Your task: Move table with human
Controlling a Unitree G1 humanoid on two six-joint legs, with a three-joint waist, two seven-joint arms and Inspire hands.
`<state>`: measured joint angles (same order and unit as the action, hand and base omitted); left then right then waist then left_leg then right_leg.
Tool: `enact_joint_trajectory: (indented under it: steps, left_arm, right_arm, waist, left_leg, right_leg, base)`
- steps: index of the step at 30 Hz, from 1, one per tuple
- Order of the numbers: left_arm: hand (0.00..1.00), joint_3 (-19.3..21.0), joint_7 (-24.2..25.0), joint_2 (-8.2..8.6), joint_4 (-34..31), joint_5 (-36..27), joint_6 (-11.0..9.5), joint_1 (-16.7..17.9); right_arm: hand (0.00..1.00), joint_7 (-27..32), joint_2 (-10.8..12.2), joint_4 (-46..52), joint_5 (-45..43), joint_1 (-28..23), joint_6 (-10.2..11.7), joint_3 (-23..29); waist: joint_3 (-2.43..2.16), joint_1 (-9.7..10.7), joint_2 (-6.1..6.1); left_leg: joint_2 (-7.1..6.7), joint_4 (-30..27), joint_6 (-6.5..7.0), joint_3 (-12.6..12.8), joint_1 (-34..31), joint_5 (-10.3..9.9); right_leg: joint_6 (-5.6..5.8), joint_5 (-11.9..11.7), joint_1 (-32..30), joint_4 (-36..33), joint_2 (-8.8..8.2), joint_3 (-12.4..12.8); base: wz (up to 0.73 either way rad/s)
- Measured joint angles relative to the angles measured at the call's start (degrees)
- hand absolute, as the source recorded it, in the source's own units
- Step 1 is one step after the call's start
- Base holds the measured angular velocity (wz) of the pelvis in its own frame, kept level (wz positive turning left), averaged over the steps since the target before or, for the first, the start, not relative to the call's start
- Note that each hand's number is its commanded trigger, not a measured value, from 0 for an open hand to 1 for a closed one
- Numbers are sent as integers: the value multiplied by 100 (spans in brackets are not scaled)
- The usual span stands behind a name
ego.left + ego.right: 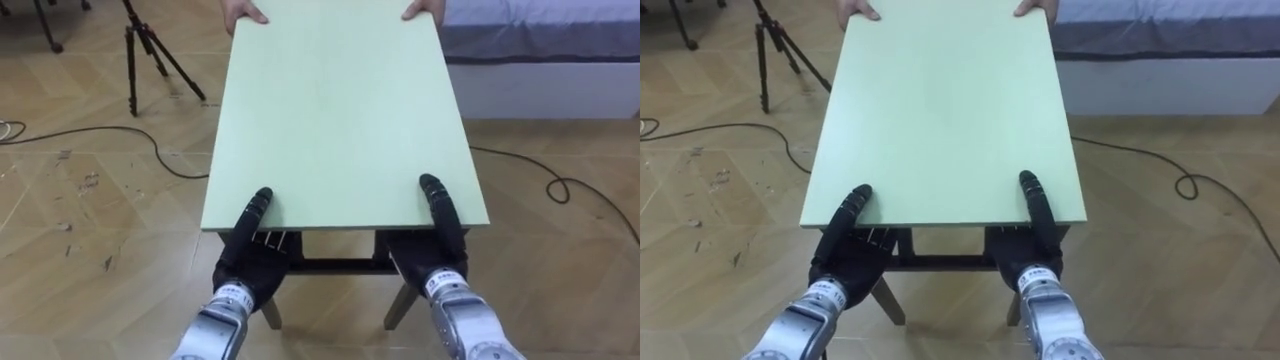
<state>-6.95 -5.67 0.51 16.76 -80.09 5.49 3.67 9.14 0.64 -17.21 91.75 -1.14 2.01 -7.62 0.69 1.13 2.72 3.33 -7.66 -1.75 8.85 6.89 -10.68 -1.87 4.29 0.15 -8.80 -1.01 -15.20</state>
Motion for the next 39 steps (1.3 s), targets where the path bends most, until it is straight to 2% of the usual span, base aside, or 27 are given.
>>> enact_joint_trajectory:
  steps: [5, 8, 13, 19, 22, 26, 28, 31, 35, 39]
  left_arm:
    - [100, -23, 4, 7, -99, 113, 43, 61]
    - [100, -66, 4, 1, -374, 169, 39, 230]
    - [100, -140, 16, 1, -665, 307, -31, 502]
    - [100, -227, 19, 3, -829, 308, -36, 673]
    - [100, -283, 81, 7, -861, 268, -36, 817]
    - [100, -409, 97, -5, -1154, 252, -72, 1188]
    - [100, -449, 128, -53, -1180, 214, -83, 1245]
    - [100, -481, 296, -204, -1180, 92, -84, 1309]
    - [100, -595, 399, -306, -1180, 93, -135, 1405]
    - [100, -724, 435, -319, -1181, 92, -238, 1454]
  right_arm:
    - [100, 0, -2, 68, 1, -92, 43, 1]
    - [100, 0, -15, 337, 2, -262, 43, -22]
    - [100, 3, -38, 678, 2, -565, 181, -187]
    - [100, 37, -78, 971, -1, -827, 195, -193]
    - [100, 56, -178, 1098, -4, -960, 180, -239]
    - [100, 62, -209, 1259, -149, -1168, 229, -299]
    - [100, 8, -239, 1278, -157, -1233, 232, -329]
    - [100, -57, -263, 1343, -155, -1316, 234, -412]
    - [100, -240, -275, 1343, -152, -1507, 344, -516]
    - [100, -298, -303, 1342, -157, -1575, 440, -528]
  waist:
    - [-1, 26, 45]
    - [-1, 53, 44]
    - [3, 47, 37]
    - [21, -3, -50]
    - [21, 7, -62]
    - [37, 14, -111]
    - [35, 18, -138]
    - [35, 0, -165]
    - [35, 16, -178]
    - [34, 2, -193]
  left_leg:
    - [5, -5, 1, 47, -53, 1]
    - [4, -12, 2, 51, -118, 1]
    - [2, -11, 2, 72, -128, 1]
    - [-13, -9, 2, 68, -132, 1]
    - [-20, -8, 1, 58, -130, 1]
    - [-21, -6, 1, 63, -137, 1]
    - [-19, -6, 1, 76, -191, 0]
    - [-10, -7, 1, 233, -261, 1]
    - [-23, -30, 2, 234, -308, -1]
    - [-16, -208, 48, 272, -423, -42]
  right_leg:
    - [-3, 5, -36, -6, 0, -55]
    - [3, 11, -86, -4, 1, -65]
    - [15, 19, -95, 2, -3, -71]
    - [38, 55, -117, -3, -43, -86]
    - [50, 62, -117, -3, -46, -76]
    - [55, 80, -128, -5, -46, -55]
    - [51, 89, -171, -17, -61, -56]
    - [30, 120, -346, -171, -85, -58]
    - [39, 173, -360, -231, -90, -78]
    - [27, 259, -462, -414, -118, -76]
  base:
    - [3]
    - [0]
    - [0]
    - [3]
    - [0]
    - [-3]
    - [-2]
    - [-6]
    - [6]
    - [3]
